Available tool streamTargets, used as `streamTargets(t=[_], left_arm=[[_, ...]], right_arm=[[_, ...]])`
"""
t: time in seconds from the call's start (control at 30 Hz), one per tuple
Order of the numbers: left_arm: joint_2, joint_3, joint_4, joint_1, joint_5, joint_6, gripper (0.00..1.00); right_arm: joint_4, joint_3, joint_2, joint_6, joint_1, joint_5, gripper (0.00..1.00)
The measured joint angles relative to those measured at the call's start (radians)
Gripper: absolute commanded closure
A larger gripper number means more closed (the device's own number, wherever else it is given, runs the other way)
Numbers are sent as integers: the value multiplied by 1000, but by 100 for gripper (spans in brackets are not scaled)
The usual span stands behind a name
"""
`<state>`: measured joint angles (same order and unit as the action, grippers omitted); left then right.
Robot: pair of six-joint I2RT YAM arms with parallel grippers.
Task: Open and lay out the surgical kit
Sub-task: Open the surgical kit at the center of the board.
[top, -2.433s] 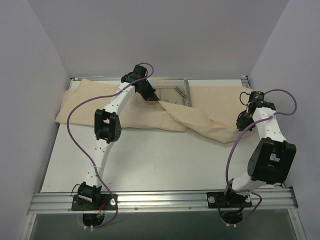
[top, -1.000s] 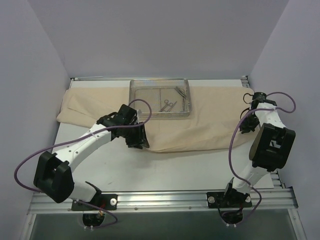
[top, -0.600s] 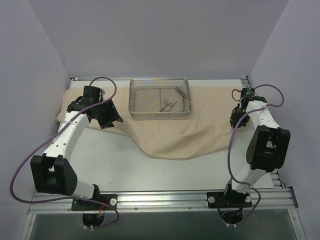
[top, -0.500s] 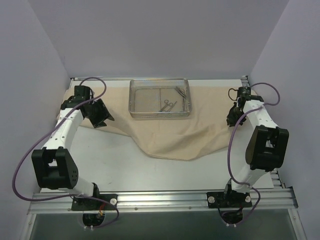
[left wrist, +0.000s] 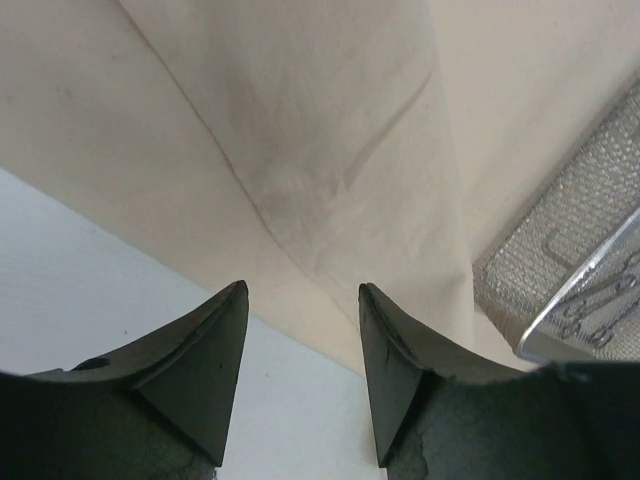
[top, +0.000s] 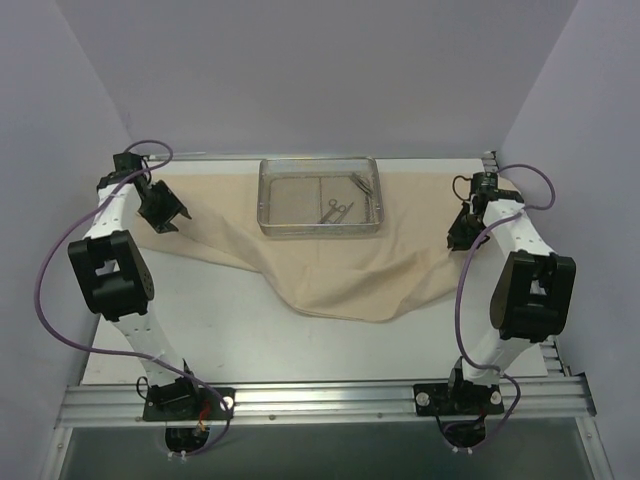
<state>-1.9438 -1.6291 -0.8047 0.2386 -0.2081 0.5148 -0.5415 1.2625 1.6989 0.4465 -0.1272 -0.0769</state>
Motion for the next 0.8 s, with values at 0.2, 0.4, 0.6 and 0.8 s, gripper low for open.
streamTargets(t=[0.2, 0.4, 0.6, 0.8], left_arm=[[-120, -53, 5, 8, 18, 10, 40], [-184, -115, 8, 6, 30, 24, 40], [-257, -169, 3, 6, 56, 28, 39], [-309, -191, -8, 7, 70, 48, 39]], right_arm=[[-5, 24, 1, -2, 0, -2, 96], [-9, 50, 2, -2, 0, -7, 96], [-15, 62, 23, -2, -3, -8, 96], [-16, 65, 33, -2, -10, -7, 96]])
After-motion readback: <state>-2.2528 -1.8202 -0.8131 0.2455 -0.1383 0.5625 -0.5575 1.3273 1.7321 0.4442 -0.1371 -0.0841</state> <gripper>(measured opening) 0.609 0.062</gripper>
